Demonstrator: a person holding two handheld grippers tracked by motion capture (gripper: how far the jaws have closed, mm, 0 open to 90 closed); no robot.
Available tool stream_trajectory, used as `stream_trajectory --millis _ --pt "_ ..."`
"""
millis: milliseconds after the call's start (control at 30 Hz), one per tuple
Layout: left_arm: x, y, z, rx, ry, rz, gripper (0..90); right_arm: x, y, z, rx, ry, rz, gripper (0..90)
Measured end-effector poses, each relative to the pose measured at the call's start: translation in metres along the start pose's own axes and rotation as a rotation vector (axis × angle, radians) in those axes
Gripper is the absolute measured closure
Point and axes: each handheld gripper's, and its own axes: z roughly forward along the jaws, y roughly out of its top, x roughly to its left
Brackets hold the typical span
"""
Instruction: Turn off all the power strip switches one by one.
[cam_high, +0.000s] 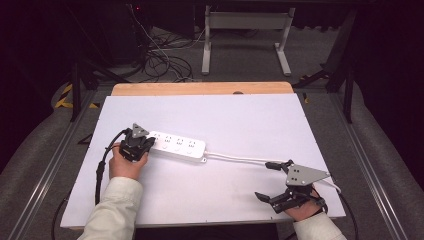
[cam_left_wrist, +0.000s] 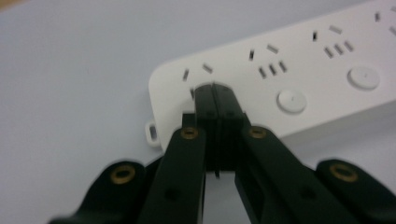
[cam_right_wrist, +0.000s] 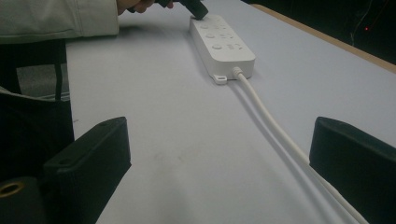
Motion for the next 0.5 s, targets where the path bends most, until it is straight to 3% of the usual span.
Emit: stream_trajectory --millis 100,167,267,300,333,367,433,500 --pt "-0.001 0.0 0.0 0.0 0.003 0.002 90.0 0.0 0.0 0.0 0.001 -0.002 0.002 5.8" --pt "0.001 -0.001 0.0 -0.005 -0.01 -0.025 90.0 0.0 0.0 0.0 0.001 -0.002 0.001 5.9" --pt "-0.006 0.002 -0.005 -0.002 0.038 0.028 90.0 0.0 0.0 -0.001 -0.002 -0.002 0.002 5.9" --pt "-0.005 0.002 -0.007 -0.006 0.031 0.006 90.0 -0.001 0.0 -0.001 -0.005 -0.005 0.003 5.8" --pt "-0.004 0.003 -0.01 -0.035 0.002 -0.025 90.0 -0.001 0.0 -0.002 -0.007 -0.007 0.004 5.8" --pt "-0.003 0.004 -0.015 -0.056 -0.005 -0.032 90.0 -0.002 0.0 -0.002 -0.009 -0.008 0.007 5.9" --pt "-0.005 0.007 -0.024 -0.089 -0.003 -0.016 90.0 -0.003 -0.001 -0.002 -0.006 -0.006 0.009 5.9" --pt "-0.009 0.007 -0.033 -0.122 -0.027 0.007 86.8 -0.003 -0.001 -0.002 -0.007 -0.006 0.009 5.9"
